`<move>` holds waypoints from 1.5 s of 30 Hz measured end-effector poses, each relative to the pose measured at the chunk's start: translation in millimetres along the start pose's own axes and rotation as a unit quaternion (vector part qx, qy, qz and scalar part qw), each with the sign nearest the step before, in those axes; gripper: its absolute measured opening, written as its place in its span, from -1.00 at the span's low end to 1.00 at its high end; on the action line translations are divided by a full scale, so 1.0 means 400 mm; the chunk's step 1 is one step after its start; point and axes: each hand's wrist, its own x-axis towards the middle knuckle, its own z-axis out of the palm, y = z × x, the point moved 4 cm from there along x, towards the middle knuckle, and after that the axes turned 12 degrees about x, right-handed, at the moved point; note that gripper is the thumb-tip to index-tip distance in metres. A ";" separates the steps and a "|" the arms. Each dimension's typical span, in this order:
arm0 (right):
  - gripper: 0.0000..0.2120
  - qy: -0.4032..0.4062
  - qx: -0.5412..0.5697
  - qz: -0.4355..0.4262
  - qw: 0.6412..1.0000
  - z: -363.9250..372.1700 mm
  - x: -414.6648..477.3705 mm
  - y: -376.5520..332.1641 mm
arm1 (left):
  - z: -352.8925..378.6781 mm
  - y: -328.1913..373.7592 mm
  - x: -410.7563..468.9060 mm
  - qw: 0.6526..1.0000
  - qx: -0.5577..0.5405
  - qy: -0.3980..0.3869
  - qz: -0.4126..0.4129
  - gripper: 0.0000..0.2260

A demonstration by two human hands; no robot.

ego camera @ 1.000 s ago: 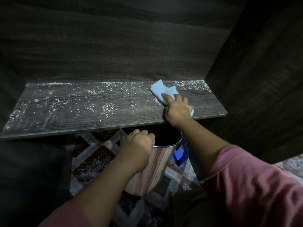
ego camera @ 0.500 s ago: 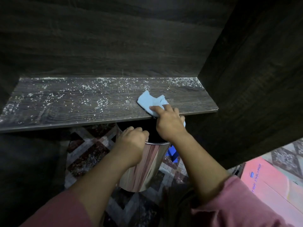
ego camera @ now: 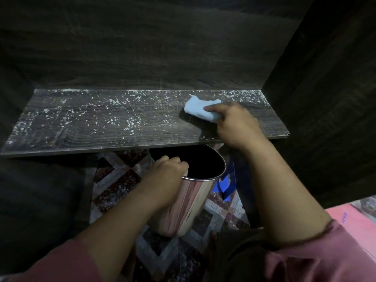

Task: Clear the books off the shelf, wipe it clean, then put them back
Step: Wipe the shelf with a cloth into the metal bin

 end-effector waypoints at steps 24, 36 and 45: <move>-0.52 0.153 0.115 -0.178 0.965 0.059 0.136 0.023 | -0.031 0.008 0.010 1.000 -0.004 -0.020 -0.007 -0.77; -0.53 -0.010 0.046 -0.050 0.998 0.138 0.335 0.014 | -0.047 -0.002 -0.004 1.000 -0.010 0.006 0.011 -0.77; -0.58 -0.014 0.133 -0.041 0.990 0.131 0.255 0.073 | -0.049 -0.016 -0.017 1.000 -0.022 0.011 0.010 -0.74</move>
